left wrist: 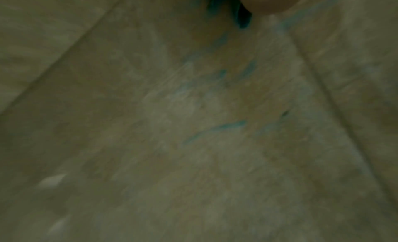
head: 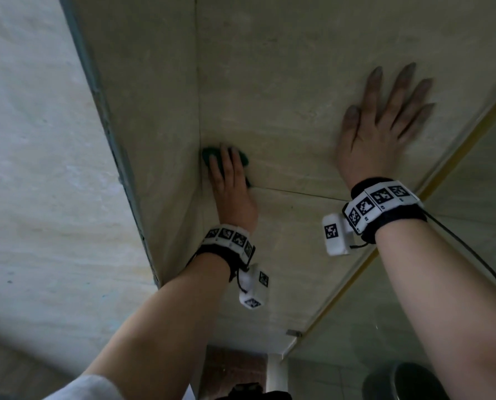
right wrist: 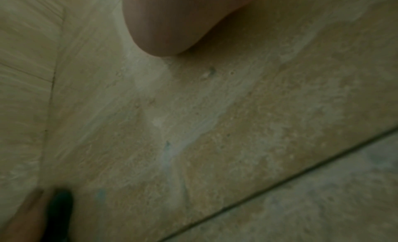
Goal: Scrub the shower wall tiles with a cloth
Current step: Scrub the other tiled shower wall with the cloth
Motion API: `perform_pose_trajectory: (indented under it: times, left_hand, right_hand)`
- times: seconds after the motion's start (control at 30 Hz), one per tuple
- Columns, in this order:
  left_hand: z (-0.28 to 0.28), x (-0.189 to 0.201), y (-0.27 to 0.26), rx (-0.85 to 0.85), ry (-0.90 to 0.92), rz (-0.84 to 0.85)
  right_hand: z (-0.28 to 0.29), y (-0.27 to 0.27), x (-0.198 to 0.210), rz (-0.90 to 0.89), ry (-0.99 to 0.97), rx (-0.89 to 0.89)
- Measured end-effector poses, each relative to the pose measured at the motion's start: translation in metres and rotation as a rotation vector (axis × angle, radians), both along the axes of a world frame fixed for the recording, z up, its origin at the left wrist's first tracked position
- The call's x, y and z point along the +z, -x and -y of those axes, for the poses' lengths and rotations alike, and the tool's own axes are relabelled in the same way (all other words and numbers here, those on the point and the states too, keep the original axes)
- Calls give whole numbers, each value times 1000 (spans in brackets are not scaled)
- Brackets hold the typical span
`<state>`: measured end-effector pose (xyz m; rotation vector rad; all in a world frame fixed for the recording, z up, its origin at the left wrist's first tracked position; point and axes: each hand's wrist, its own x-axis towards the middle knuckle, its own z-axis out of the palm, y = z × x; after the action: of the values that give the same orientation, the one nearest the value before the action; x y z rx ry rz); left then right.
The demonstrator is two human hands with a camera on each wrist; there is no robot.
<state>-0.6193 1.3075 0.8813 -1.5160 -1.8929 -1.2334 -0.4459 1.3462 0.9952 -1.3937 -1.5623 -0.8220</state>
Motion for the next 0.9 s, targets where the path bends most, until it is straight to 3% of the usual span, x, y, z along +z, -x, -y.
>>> perform_pose_trajectory:
  times: [0.17, 0.27, 0.37, 0.5, 0.6, 0.7, 0.9]
  left_hand:
    - [-13, 84, -4, -64, -165, -33]
    - [-18, 99, -9, -92, -225, -53]
    - [-21, 57, -15, -158, -271, -95]
    - [-12, -25, -21, -168, -25, -212]
    - [-6, -45, -21, -170, 21, -221]
    - [-5, -19, -21, -195, -13, -140]
    - [-23, 92, -29, -210, -213, -63]
  right_hand:
    - [1, 0, 1, 16, -18, -7]
    - [1, -1, 0, 15, -5, -5]
    - [1, -1, -1, 9, 11, 1]
    - [-2, -2, -2, 8, -7, 9]
    - [-2, -2, -3, 15, -26, 23]
    - [-2, -2, -4, 0, 0, 36]
    - [-5, -1, -5, -2, -44, 39]
